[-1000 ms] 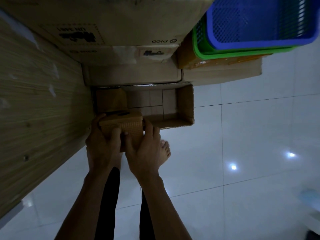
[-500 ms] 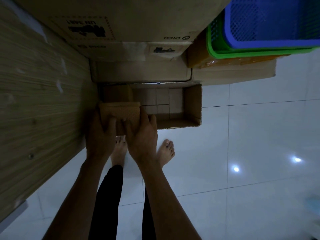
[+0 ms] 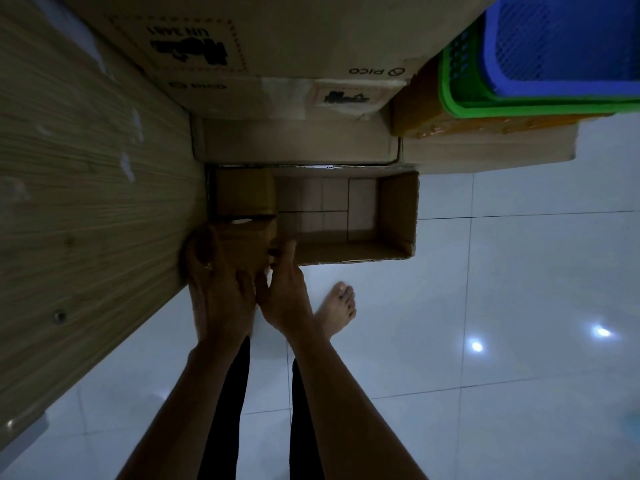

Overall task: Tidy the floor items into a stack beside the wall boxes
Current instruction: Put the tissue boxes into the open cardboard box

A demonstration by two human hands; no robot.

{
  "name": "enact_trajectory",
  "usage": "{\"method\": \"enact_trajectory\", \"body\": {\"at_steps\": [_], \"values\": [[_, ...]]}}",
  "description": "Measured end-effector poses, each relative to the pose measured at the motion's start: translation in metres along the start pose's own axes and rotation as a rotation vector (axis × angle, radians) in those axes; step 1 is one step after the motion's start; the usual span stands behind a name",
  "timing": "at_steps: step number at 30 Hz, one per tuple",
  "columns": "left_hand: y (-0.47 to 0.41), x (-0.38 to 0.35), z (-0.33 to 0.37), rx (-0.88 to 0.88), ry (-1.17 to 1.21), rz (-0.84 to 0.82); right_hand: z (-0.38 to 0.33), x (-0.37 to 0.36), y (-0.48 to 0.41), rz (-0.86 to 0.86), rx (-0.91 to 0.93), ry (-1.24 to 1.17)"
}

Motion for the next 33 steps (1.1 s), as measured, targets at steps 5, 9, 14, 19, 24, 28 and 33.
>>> {"method": "enact_trajectory", "body": {"at_steps": [5, 9, 14, 19, 24, 28, 33], "values": [[-0.003, -0.019, -0.007, -0.049, 0.130, -0.069, 0.010, 0.001, -0.011, -0.013, -0.014, 0.042], [-0.012, -0.037, -0.015, 0.002, 0.161, -0.161, 0.018, -0.014, -0.032, -0.130, -0.064, 0.233], [-0.028, -0.055, -0.021, 0.013, 0.122, -0.274, 0.021, -0.015, -0.041, -0.113, -0.048, 0.441], [-0.037, -0.082, -0.025, 0.083, 0.165, -0.356, 0.018, -0.026, -0.022, -0.185, 0.203, 0.617], [-0.042, -0.098, -0.032, 0.103, 0.103, -0.369, 0.046, -0.025, -0.022, -0.344, 0.138, 0.682], [-0.036, -0.087, -0.025, 0.096, 0.078, -0.317, 0.039, -0.003, -0.014, -0.236, 0.158, 0.571], [0.015, -0.031, 0.038, -0.004, 0.130, -0.227, 0.018, 0.090, 0.037, 0.065, 0.000, 0.370]]}}
Point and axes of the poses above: each hand's wrist, its own y-axis away from the middle knuckle, its own x-axis out of the back of the hand, z = x × y, the point moved 10 cm from there along -y, towards the middle knuckle, and after that the axes turned 5 degrees about -y, right-handed, at the moved point
